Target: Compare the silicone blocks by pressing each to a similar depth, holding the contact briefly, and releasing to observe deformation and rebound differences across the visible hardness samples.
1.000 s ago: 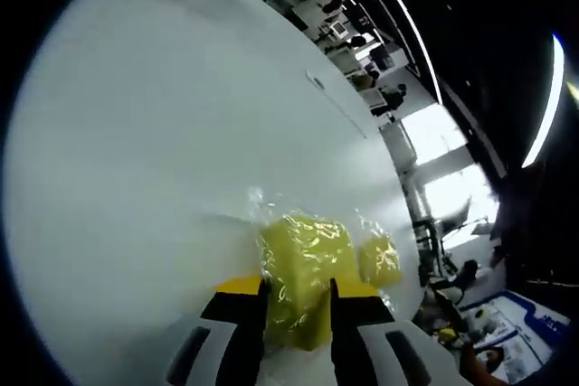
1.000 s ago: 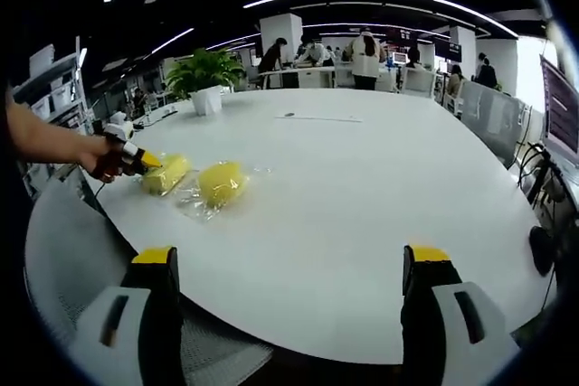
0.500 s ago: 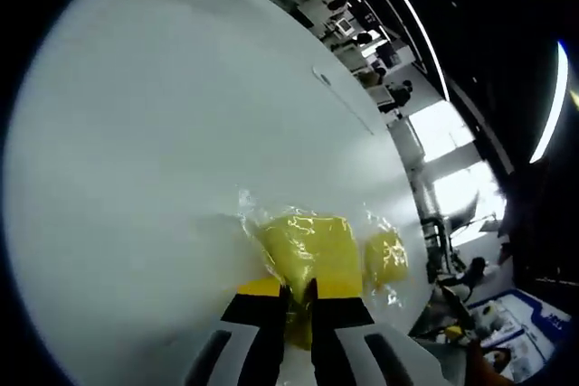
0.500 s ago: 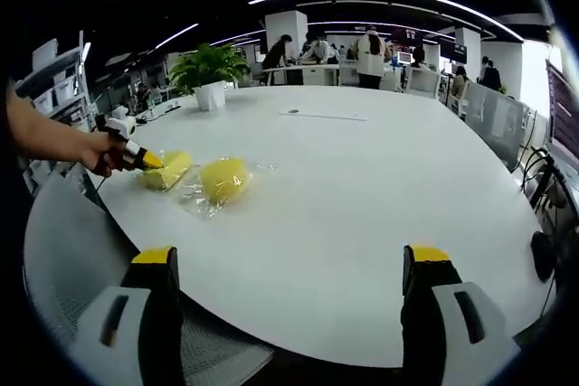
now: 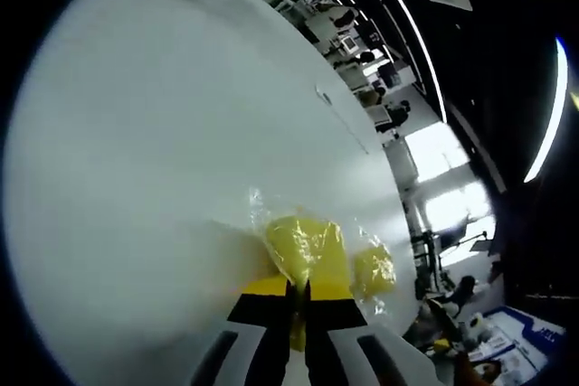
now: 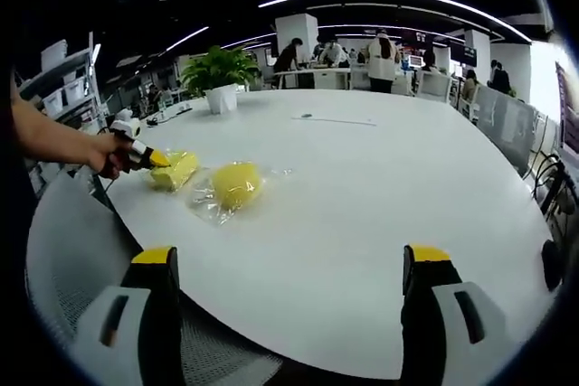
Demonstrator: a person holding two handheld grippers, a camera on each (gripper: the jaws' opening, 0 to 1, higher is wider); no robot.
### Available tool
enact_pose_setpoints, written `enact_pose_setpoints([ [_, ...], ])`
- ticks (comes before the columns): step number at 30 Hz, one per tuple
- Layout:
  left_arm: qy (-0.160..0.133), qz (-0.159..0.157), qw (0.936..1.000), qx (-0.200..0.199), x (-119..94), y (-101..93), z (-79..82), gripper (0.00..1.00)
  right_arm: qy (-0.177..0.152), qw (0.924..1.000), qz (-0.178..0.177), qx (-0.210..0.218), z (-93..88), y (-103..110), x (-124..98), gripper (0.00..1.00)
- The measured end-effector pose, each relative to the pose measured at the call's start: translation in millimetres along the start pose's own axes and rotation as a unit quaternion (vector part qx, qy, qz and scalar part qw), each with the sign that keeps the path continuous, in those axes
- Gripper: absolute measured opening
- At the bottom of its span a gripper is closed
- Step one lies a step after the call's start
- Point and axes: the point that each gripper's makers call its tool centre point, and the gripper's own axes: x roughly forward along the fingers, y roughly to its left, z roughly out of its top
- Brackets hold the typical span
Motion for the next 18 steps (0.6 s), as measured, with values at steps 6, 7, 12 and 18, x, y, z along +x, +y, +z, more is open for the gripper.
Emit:
enact_pose_setpoints([
  [6,-0.016,-0.006,0.9998,0.013,-8,-5.6,7.7,0.01,-0.008,1.0,0.004,0.004,4.0,0,3,0.97],
  [7,-0.022,-0.007,0.9996,0.012,-10,-7.1,9.8,0.01,-0.009,0.9999,0.005,0.005,4.5,1,3,0.97],
  [12,-0.056,-0.042,0.9955,0.063,-19,-29.6,24.4,0.01,-0.013,0.9999,0.01,0.003,7.5,3,0,0.97],
  [18,-0.085,-0.053,0.9889,0.11,-29,-52.4,32.4,0.01,-0.018,0.9998,0.011,0.005,9.4,0,-5,0.97],
])
